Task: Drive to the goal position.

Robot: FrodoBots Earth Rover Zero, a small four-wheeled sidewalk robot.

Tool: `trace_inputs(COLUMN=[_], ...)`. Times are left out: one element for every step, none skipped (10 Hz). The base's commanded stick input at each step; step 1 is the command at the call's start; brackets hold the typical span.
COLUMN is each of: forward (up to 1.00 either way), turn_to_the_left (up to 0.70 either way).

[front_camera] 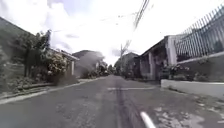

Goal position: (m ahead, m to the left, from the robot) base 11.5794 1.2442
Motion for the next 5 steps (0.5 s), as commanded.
trace_inputs(forward=[0.50,0.50,0.50,0.50,0.50], turn_to_the_left=[0.00,0.00,0.00,0.00,0.00])
